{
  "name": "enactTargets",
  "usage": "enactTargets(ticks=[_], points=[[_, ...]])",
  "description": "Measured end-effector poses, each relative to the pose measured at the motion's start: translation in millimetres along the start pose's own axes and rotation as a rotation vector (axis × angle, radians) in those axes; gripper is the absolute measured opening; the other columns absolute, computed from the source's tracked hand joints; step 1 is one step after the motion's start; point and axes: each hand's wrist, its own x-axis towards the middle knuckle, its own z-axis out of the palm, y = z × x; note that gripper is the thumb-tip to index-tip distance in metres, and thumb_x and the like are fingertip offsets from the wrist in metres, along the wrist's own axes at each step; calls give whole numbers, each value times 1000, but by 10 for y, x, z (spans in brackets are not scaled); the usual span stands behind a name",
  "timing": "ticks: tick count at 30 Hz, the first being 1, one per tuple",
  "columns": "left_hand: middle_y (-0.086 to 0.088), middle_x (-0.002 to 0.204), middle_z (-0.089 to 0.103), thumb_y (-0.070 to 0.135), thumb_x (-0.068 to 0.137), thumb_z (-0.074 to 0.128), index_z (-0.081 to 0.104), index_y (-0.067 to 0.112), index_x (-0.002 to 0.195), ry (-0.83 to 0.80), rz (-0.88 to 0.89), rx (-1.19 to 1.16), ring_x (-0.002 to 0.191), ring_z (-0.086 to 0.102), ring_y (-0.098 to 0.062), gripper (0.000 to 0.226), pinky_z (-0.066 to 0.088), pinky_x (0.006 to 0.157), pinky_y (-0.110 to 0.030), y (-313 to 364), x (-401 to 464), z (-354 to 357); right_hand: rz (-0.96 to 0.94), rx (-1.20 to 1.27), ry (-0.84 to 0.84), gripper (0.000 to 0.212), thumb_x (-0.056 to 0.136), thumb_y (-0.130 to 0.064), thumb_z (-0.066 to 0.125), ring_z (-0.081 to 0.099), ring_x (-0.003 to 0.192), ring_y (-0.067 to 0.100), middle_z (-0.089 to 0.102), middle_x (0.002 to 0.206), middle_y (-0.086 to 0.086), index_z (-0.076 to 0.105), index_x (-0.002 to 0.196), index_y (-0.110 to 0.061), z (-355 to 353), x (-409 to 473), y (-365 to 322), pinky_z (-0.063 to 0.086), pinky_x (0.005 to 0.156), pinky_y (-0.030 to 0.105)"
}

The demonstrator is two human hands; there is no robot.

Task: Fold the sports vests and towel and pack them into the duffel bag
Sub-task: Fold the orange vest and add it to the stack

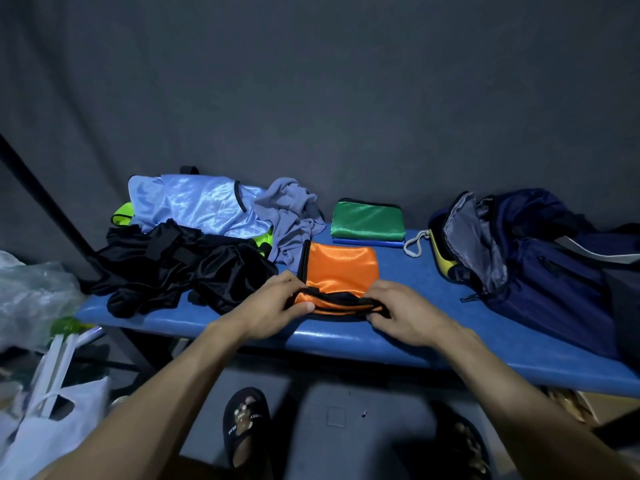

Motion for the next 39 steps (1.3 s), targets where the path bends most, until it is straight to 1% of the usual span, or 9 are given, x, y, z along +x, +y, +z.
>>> enactTargets(ticks=[5, 9, 13, 16, 20, 27, 32, 36, 39], points=[[3, 104, 49, 52, 98, 55, 63, 19, 111, -52, -53, -113, 99, 53, -10, 36, 45, 97, -34, 10, 31, -57, 61, 157, -5, 7, 97, -27, 64, 55, 94, 12, 58, 103, -8, 62, 104, -30, -31, 23, 29, 44, 84, 28], [14, 112, 46, 44, 87, 78, 58, 27, 124, -116, -8, -73, 106, 50, 4, 46, 39, 93, -11, -45, 15, -84, 67, 192, -42, 6, 100, -32, 60, 56, 98, 13, 59, 107, -5, 60, 106, -31, -29, 38, 53, 46, 89, 31], [18, 106, 45, 28, 92, 74, 60, 26, 119, 19, 77, 13, 100, 52, -1, 30, 44, 93, -24, -101, 40, 4, 50, 174, -38, 11, 100, -35, 61, 56, 97, 13, 58, 106, -4, 61, 108, -27, -28, 36, 70, 46, 88, 32], [16, 107, 47, 40, 94, 70, 62, 29, 118, 47, 112, 3, 101, 54, -4, 28, 49, 93, -31, -109, 16, 17, 8, 86, 12, 22, 96, -44, 65, 54, 98, 12, 57, 105, -8, 63, 109, -26, 5, -22, 80, 46, 87, 32], [19, 114, 48, 62, 93, 57, 63, 28, 126, 98, 152, 93, 106, 51, -5, 48, 49, 93, -32, -115, -83, 67, -102, -182, 130, 28, 97, -42, 59, 49, 101, 15, 55, 111, -9, 62, 118, -24, 147, -151, 66, 45, 89, 35], [12, 129, 54, 65, 96, 52, 70, 21, 116, 215, 303, 346, 114, 44, -12, 51, 40, 98, -25, -21, -199, 172, -85, -93, 82, 35, 96, -53, 44, 44, 103, 9, 51, 112, -16, 59, 114, -27, 131, -349, 92, 43, 92, 32], [13, 86, 53, 65, 97, 47, 58, 29, 88, 167, 137, 8, 85, 48, -2, 39, 41, 78, -22, 76, -142, 200, 73, 278, -33, 30, 98, -47, 54, 52, 104, 7, 57, 104, -14, 64, 109, -22, 24, -355, 101, 43, 94, 29], [10, 64, 40, 60, 97, 49, 42, 24, 69, 174, -37, -168, 58, 41, -4, 47, 32, 59, -27, 165, 46, 157, 247, 530, -89, 27, 104, -39, 55, 54, 70, -6, 61, 74, -23, 63, 84, -22, -92, -208, 164, 41, 76, 23], [9, 55, 34, 59, 99, 50, 35, 22, 63, 140, -156, -168, 50, 34, -7, 54, 29, 55, -31, 177, 238, 152, 309, 520, -84, 38, 104, -45, 51, 52, 65, -5, 58, 68, -20, 58, 75, -22, -164, -76, 214, 40, 71, 21]])
